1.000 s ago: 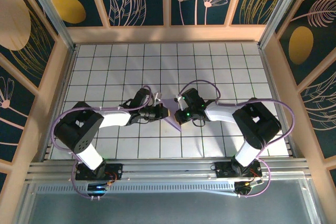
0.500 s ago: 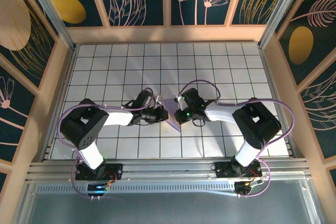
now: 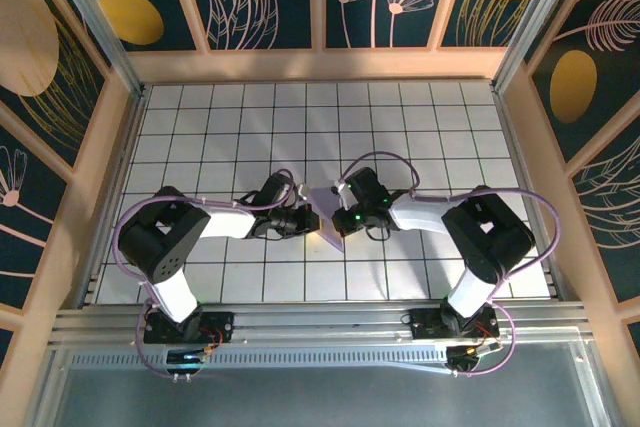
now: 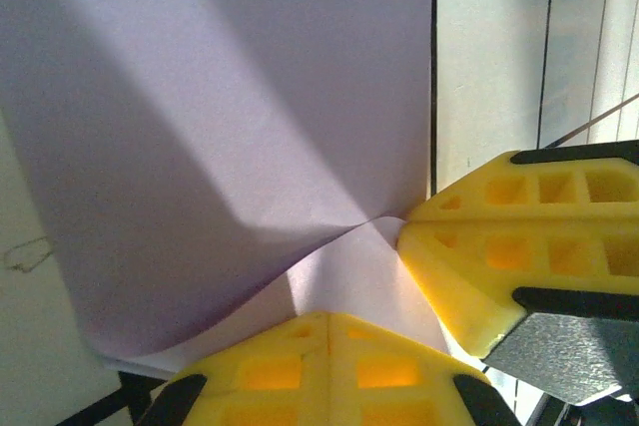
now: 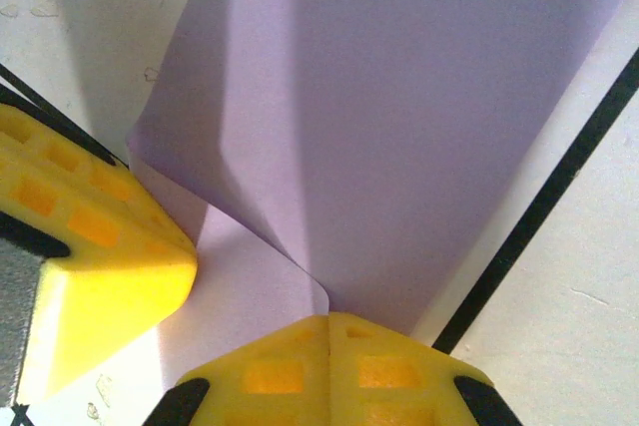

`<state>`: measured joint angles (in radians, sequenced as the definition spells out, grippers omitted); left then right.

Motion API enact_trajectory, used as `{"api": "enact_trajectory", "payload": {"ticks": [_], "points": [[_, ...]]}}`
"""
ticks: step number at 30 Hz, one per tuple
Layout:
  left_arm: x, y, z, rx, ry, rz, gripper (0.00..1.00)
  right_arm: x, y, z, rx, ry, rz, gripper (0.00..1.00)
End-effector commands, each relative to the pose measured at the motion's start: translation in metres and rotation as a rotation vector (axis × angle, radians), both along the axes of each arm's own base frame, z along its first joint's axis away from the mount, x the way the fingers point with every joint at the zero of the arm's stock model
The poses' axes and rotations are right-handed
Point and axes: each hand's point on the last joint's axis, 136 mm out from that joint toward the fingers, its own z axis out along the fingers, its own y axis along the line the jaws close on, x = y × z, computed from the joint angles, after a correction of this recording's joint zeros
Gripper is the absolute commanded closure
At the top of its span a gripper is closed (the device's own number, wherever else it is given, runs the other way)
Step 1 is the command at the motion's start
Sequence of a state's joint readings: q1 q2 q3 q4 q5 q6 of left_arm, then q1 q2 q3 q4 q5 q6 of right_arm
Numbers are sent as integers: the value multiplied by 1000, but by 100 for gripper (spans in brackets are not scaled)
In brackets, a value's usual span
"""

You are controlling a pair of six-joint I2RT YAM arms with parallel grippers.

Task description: Fold a paper plane with a square sheet of paper (fold left side to right side)

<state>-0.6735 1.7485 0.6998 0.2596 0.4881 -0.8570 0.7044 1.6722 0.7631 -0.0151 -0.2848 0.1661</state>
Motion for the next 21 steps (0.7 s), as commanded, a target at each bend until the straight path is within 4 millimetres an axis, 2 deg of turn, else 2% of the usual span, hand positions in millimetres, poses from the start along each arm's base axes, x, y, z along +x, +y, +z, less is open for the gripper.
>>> {"api": "enact_trajectory", "payload": {"ticks": [1,6,10,17,21], "points": [[1,0,-6,31,1,-8,100,-5,-20,-24,-104,53,-29,100],[1,3,-12,53,16,-1,100,-4,-20,-21,-93,52,-36,100],[0,6,-17,79,31,8,100,5,-16,-7,-46,46,-66,98],[-3,12,-27,115,63,17,100,31,-11,36,59,5,-117,72],[-3,12,-27,119,63,20,100,28,-18,55,97,25,-142,62]]}}
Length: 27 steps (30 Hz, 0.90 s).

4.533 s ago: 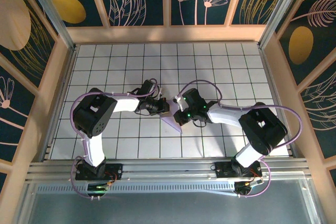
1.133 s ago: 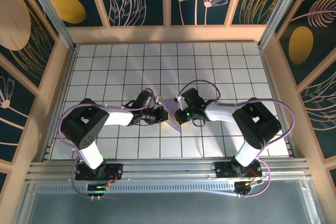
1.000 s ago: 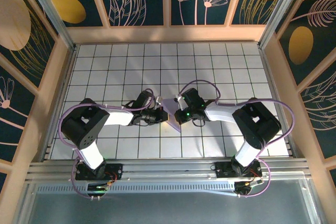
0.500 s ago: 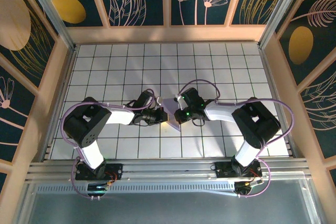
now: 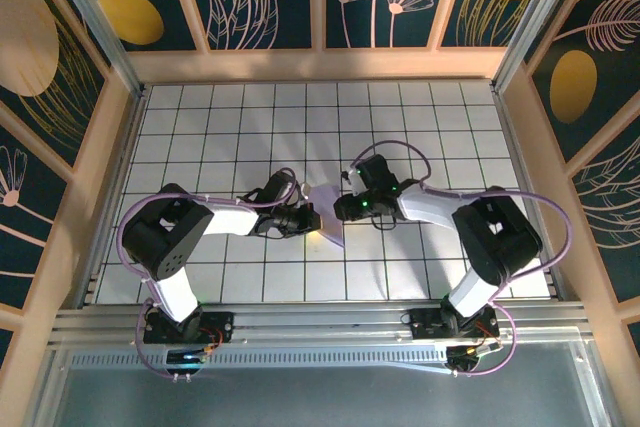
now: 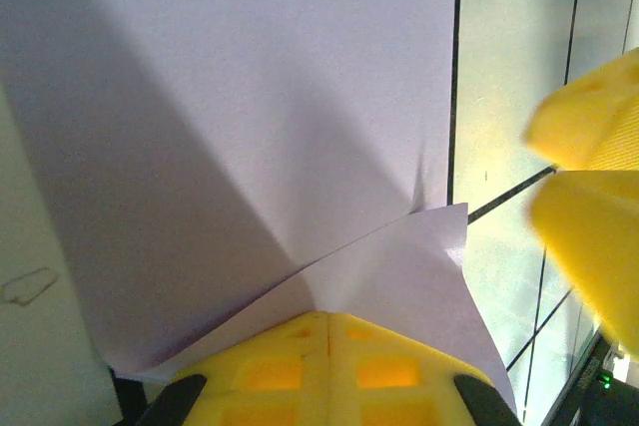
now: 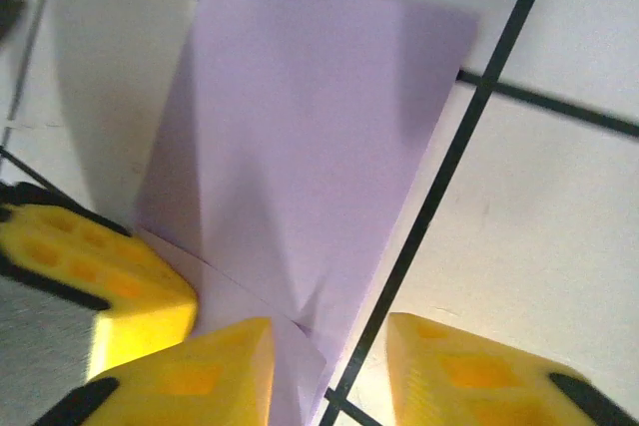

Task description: Fold a paper plane with a square sheet of paper (fold left side to right side)

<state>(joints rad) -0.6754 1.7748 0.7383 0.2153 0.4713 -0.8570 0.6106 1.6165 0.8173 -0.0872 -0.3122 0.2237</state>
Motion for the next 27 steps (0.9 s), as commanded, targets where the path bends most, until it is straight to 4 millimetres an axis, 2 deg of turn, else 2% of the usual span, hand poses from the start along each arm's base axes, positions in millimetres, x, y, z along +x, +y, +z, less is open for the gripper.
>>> {"api": "enact_trajectory", "payload": {"ticks": [1,2,6,8,11,14,19,27], "points": [[-7,13,-21,89,44,11,100,-5,-3,27,51,23,-13,62],[-7,13,-21,88,45,11,100,-13,-3,29,60,49,0,63],[-7,13,-21,89,44,12,100,-52,-2,30,129,197,37,80],[-7,13,-21,89,42,13,100,-71,4,34,208,285,51,90],[-6,14,-21,91,43,14,100,-91,16,35,292,371,67,98],[-6,13,-20,89,40,14,100,-97,22,28,286,405,72,100],[-6,13,-19,88,36,13,100,-93,23,7,243,437,35,100],[-6,13,-19,88,36,11,100,-81,28,6,253,419,0,100]]}}
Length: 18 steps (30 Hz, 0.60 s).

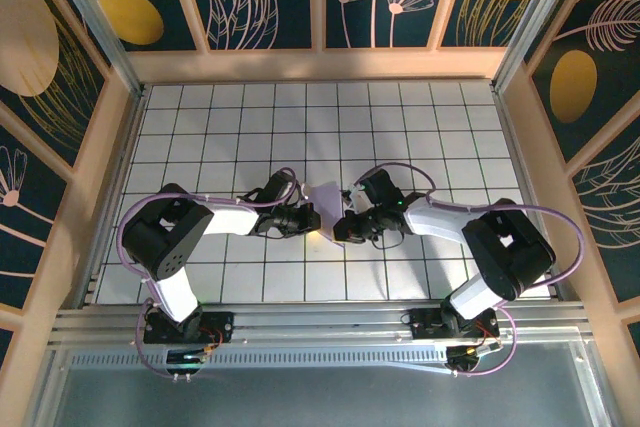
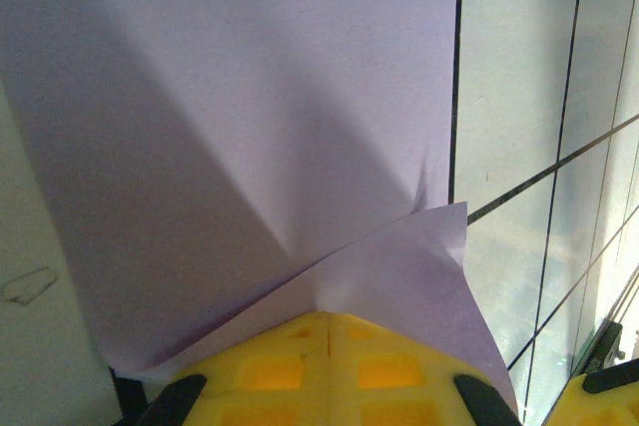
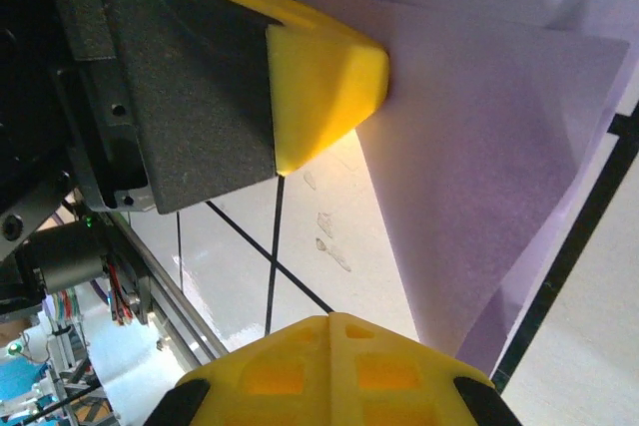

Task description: Fold a paper plane with a square sheet of paper (fold left side to right side)

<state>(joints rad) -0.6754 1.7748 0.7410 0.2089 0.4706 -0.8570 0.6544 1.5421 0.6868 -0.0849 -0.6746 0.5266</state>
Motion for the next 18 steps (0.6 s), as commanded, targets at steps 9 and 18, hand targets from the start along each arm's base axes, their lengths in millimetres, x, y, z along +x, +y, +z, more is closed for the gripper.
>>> {"api": "enact_trajectory", "payload": {"ticks": [9,18], "points": [[-6,13,-19,86,31,11,100,-1,-3,-21,-49,42,-12,100],[-5,12,-19,86,31,8,100,-6,-7,-32,-76,69,-11,100]]}}
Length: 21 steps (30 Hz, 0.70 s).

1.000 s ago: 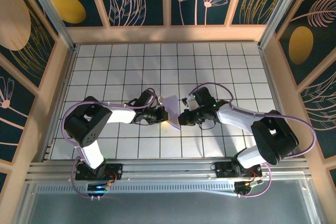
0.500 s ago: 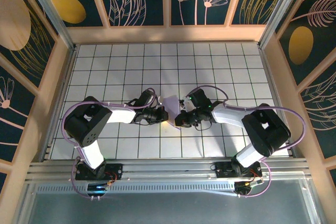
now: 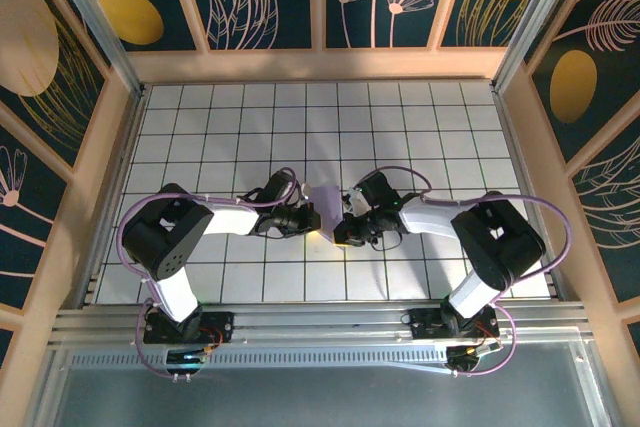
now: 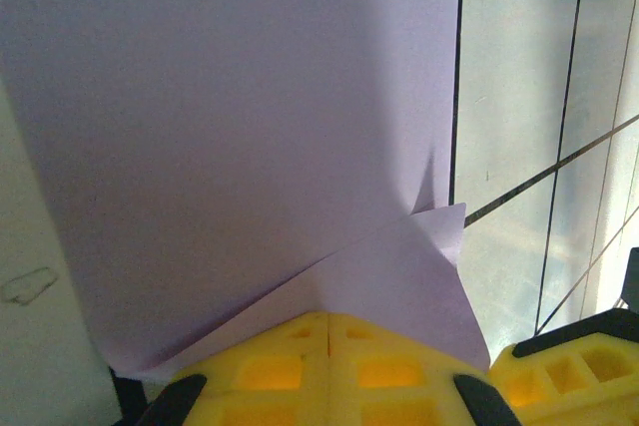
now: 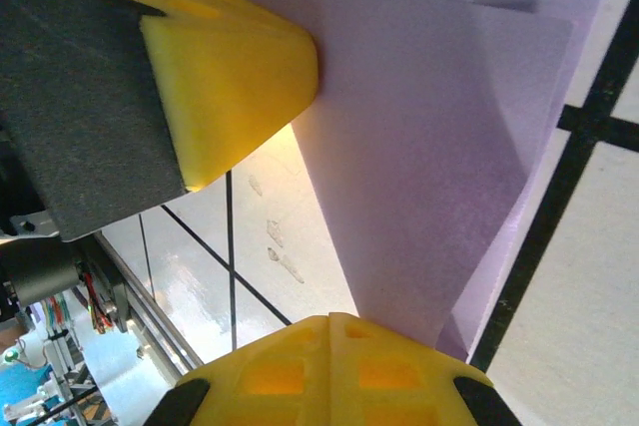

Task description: Fold a paper plane with a square sheet of paper (fold left side to right side)

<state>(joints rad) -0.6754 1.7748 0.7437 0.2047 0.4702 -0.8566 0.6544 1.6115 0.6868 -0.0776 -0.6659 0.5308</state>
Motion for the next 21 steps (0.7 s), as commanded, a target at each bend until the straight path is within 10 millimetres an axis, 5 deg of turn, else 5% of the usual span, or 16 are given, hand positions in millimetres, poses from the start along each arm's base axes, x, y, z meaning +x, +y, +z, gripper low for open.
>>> {"api": "enact_trajectory", "payload": {"ticks": [1,21], "points": [[-5,12,-18,84,30,9,100,-5,-5,-12,-32,25,-3,100],[-4,13,-20,91,32,13,100,-15,-16,-29,-102,56,-3,100]]}}
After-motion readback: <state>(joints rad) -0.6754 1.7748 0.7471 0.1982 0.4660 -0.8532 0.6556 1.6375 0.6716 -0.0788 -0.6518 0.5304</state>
